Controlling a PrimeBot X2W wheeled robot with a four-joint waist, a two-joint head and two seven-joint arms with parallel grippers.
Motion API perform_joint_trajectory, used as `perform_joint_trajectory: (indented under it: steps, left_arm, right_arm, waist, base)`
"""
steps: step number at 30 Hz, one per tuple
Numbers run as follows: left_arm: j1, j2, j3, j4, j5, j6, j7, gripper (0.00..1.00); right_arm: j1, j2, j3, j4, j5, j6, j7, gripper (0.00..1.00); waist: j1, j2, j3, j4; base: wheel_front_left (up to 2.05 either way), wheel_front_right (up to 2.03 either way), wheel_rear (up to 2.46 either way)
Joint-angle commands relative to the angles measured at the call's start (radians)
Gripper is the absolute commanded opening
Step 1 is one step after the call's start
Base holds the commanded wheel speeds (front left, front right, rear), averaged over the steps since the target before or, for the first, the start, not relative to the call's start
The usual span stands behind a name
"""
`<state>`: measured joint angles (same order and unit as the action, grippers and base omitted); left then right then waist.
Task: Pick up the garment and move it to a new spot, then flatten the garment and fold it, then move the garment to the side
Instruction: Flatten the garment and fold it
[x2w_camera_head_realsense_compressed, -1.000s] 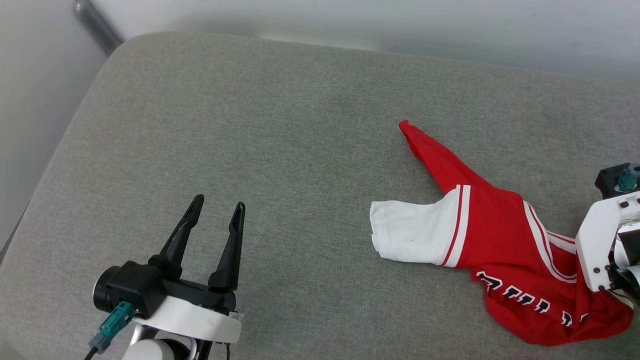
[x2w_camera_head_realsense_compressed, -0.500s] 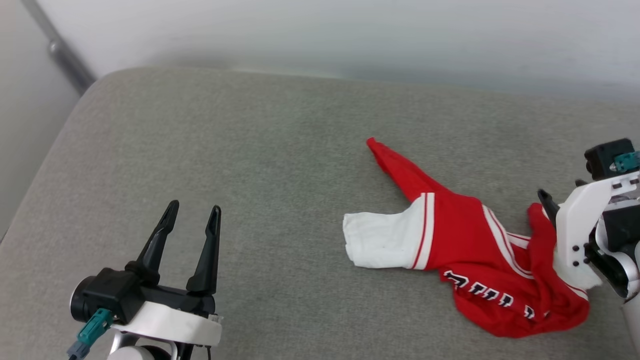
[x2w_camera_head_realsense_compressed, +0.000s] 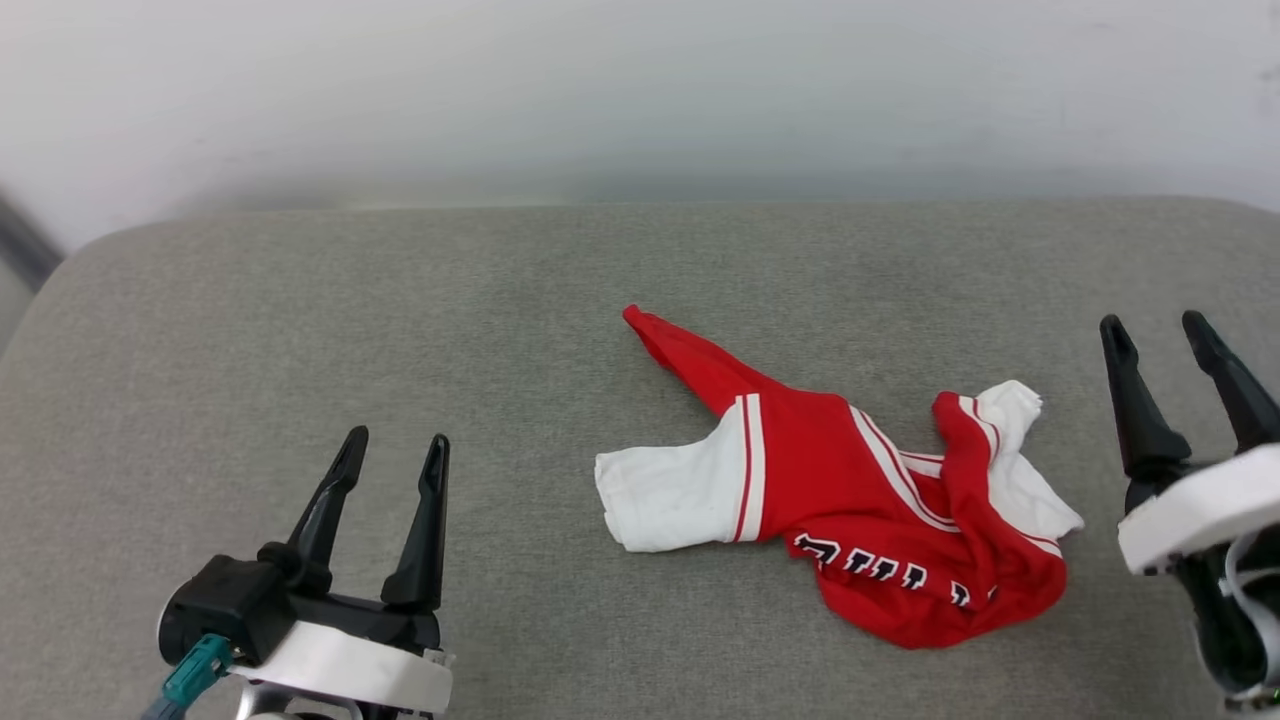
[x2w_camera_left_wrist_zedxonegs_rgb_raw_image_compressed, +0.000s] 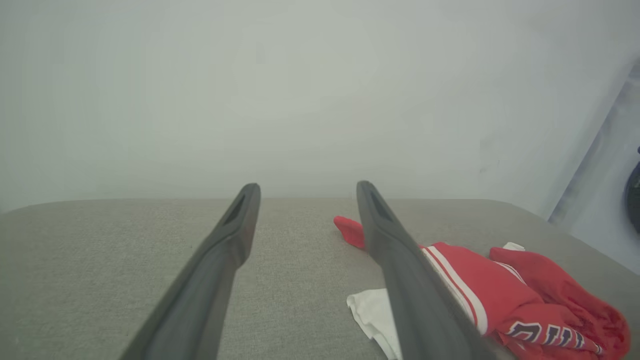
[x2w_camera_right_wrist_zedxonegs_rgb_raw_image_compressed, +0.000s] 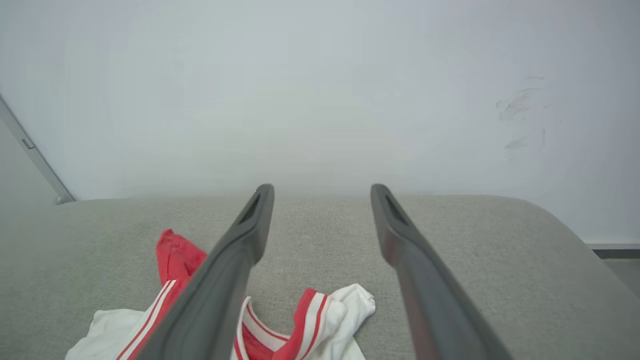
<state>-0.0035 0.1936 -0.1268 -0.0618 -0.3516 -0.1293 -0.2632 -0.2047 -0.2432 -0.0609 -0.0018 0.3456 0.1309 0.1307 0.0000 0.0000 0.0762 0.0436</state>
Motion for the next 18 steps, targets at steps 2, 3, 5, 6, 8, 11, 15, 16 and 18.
perform_joint_trajectory:
  steps: [2,3,5,6,8,11,15,16,18]
  left_arm:
    - [0.015,0.018,-0.034,0.022,-0.026,-0.001,-0.002,1.0]
    - [0.017,0.036,-0.062,0.038,-0.036,-0.001,0.007,1.0]
    - [-0.006,0.072,-0.109,0.057,-0.063,-0.001,0.035,1.0]
    - [-0.024,0.085,-0.132,0.061,-0.081,-0.001,0.054,1.0]
    - [-0.066,0.116,-0.175,0.06,-0.115,-0.001,0.101,1.0]
    - [-0.146,0.168,-0.242,0.047,-0.17,-0.001,0.191,1.0]
    - [-0.289,0.241,-0.315,0.056,-0.254,-0.001,0.385,1.0]
    - [-0.326,0.251,-0.328,0.066,-0.282,-0.001,0.444,1.0]
    - [-0.394,0.271,-0.346,0.091,-0.321,-0.001,0.557,1.0]
  right_arm:
    - [0.044,0.037,-0.022,-0.03,-0.002,0.0,-0.064,1.0]
    - [0.063,0.053,-0.029,-0.042,-0.007,0.0,-0.092,1.0]
    - [0.089,0.085,-0.046,-0.062,-0.014,0.0,-0.139,1.0]
    - [0.099,0.097,-0.058,-0.071,-0.019,0.0,-0.158,1.0]
    - [0.114,0.116,-0.074,-0.084,-0.028,0.0,-0.178,1.0]
    - [0.117,0.133,-0.095,-0.101,-0.043,0.0,-0.192,1.0]
    - [0.097,0.143,-0.117,-0.116,-0.062,0.0,-0.202,1.0]
    - [0.09,0.146,-0.12,-0.121,-0.063,0.0,-0.206,1.0]
    - [0.079,0.153,-0.128,-0.13,-0.061,0.0,-0.212,1.0]
  waist:
    - [0.0,0.0,-0.001,-0.022]
    - [0.0,0.0,0.001,-0.029]
    - [0.0,0.0,0.006,-0.042]
    - [0.0,0.0,0.01,-0.048]
    - [0.0,0.0,0.021,-0.059]
    - [0.0,0.0,0.041,-0.076]
    - [0.0,0.0,0.075,-0.098]
    - [0.0,0.0,0.086,-0.102]
    - [0.0,0.0,0.108,-0.113]
  base:
    - [0.0,0.0,0.0]
    - [0.0,0.0,0.0]
    - [0.0,0.0,0.0]
    - [0.0,0.0,0.0]
    - [0.0,0.0,0.0]
    - [0.0,0.0,0.0]
    - [0.0,0.0,0.0]
    - [0.0,0.0,0.0]
    - [0.0,0.0,0.0]
